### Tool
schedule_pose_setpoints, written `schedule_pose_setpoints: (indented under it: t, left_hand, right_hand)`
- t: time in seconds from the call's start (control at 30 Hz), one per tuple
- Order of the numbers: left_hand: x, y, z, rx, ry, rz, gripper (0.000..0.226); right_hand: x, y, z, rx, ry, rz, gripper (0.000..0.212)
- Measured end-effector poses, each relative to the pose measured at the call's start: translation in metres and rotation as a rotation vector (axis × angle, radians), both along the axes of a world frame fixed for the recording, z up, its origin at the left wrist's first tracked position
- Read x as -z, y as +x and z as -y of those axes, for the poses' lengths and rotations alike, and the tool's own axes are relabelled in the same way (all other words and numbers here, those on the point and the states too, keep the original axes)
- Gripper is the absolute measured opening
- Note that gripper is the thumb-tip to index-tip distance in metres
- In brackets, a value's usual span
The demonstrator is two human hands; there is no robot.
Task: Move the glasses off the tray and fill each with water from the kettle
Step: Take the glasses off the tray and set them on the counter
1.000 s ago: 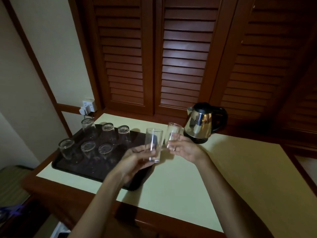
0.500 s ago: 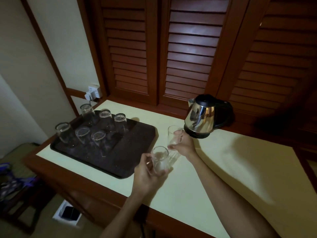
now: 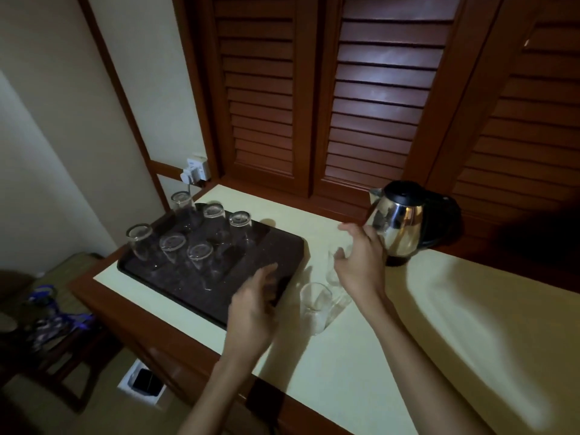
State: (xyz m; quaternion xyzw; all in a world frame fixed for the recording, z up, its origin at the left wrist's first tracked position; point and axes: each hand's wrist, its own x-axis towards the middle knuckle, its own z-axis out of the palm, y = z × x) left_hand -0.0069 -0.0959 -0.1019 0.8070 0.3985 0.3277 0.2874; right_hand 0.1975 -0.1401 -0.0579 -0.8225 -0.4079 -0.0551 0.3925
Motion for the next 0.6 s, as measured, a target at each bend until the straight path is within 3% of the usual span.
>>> schedule_pose_setpoints:
  t: [0.13,0.27,0.37,0.43,0.6]
  left_hand:
    - [-0.039,-0.024,-0.056,-0.241,0.166,-0.157,0.05]
    - [-0.06,-0.034,-0.102,-0.376,0.094,-0.612,0.052]
    - [-0.07,-0.03,-0.121,-0.335,0.038,-0.826,0.059]
    - [-0.073,-0.026,-0.131,-0.299,0.053,-0.916,0.052]
    - [-0.077,-0.023,-0.149,-0.183,0.047,-1.057,0.039]
  right_hand:
    - [-0.015,-0.039,-0.072,-0.323,-0.142,-0.063,0.035]
    - [-0.014,-0.062,-0.148,-0.479,-0.301,-0.106,0.053]
    - [-0.008,-0.067,-0.192,-0.513,-0.421,-0.088,0.076]
    - [-0.003,-0.065,-0.213,-0.516,-0.469,-0.097,0.086]
    - [0.01,-0.061,-0.237,-0.519,-0.476,-0.175,0.071]
